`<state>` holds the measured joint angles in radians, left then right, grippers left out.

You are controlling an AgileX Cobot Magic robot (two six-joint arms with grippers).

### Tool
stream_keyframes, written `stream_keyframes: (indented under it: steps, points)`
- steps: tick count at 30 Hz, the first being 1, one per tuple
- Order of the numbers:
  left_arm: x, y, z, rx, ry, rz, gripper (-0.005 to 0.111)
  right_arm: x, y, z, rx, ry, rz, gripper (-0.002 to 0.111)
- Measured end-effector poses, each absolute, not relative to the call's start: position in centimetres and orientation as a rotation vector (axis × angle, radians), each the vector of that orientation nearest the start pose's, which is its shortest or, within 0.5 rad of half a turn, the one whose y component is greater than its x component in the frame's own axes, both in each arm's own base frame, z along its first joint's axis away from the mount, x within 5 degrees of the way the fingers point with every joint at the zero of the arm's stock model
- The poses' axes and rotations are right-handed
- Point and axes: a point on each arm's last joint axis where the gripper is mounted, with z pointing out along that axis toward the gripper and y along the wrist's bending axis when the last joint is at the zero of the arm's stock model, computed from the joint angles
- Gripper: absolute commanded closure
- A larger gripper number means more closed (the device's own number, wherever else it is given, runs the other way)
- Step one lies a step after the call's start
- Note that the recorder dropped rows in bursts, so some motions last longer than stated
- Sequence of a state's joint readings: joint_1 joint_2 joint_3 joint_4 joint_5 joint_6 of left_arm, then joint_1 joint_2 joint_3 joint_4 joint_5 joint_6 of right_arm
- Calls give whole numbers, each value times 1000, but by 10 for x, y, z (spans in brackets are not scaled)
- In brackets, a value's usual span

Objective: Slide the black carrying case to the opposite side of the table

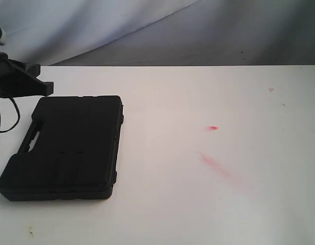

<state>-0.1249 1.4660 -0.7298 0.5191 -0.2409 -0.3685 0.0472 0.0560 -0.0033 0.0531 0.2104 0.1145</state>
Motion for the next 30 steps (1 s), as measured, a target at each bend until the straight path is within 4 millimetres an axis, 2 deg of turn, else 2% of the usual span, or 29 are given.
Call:
stream_keyframes:
  steps: [4,15,21,30]
  points:
    - [281,-48,258,330,1928,-142,107,60,4,192,96,1747,166,108]
    - [231,-30,318,235,1824,-11,107,60,4,192,96,1747,166,108]
    - [213,-22,324,184,1819,42,107,60,4,192,96,1747,166,108]
    - [185,-16,339,84,1756,14,107,60,4,192,97,1747,167,108]
